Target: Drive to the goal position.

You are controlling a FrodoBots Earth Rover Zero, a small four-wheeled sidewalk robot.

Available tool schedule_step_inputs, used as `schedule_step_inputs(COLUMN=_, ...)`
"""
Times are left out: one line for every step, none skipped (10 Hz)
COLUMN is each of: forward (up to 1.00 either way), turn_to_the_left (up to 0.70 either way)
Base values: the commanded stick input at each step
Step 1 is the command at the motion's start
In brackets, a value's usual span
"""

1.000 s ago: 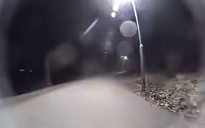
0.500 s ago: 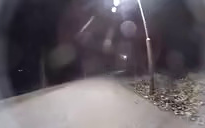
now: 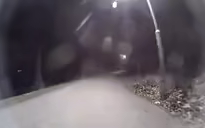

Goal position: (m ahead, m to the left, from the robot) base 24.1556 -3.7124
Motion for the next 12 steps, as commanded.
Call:
schedule_step_inputs(forward=1.0, turn_to_the_left=0.0)
schedule_step_inputs(forward=1.0, turn_to_the_left=0.0)
schedule_step_inputs(forward=1.0, turn_to_the_left=0.0)
schedule_step_inputs(forward=1.0, turn_to_the_left=0.0)
schedule_step_inputs(forward=1.0, turn_to_the_left=0.0)
schedule_step_inputs(forward=1.0, turn_to_the_left=0.0)
schedule_step_inputs(forward=1.0, turn_to_the_left=0.0)
schedule_step_inputs(forward=1.0, turn_to_the_left=0.0)
schedule_step_inputs(forward=1.0, turn_to_the_left=0.0)
schedule_step_inputs(forward=1.0, turn_to_the_left=0.0)
schedule_step_inputs(forward=1.0, turn_to_the_left=0.0)
schedule_step_inputs(forward=1.0, turn_to_the_left=0.0)
